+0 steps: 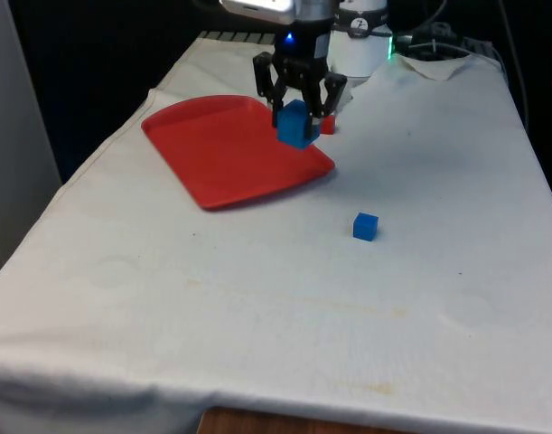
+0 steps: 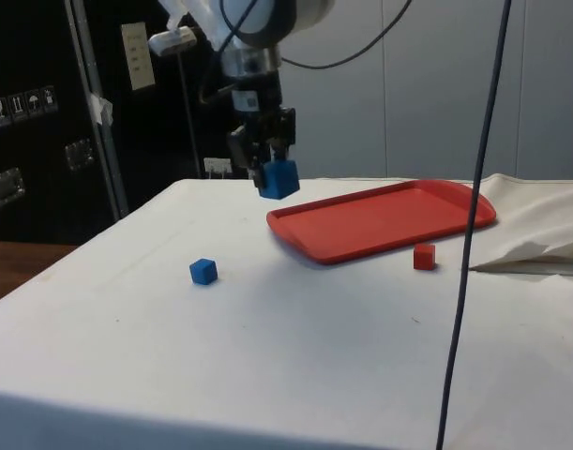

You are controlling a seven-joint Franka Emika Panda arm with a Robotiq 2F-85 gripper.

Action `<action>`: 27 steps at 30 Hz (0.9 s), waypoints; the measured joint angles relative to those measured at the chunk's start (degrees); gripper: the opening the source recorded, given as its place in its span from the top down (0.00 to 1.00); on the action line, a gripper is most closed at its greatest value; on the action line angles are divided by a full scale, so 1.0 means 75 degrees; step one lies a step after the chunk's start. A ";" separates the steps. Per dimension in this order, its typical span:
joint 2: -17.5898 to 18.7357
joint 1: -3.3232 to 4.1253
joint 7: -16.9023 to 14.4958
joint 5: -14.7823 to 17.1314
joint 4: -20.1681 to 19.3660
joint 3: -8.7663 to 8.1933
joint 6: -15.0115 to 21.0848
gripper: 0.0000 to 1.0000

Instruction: Pick up the largest block and place it onto the tray.

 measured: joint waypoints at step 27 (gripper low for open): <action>-0.0367 -0.0115 -0.1016 0.0023 -0.1604 -0.0703 0.1734 0.97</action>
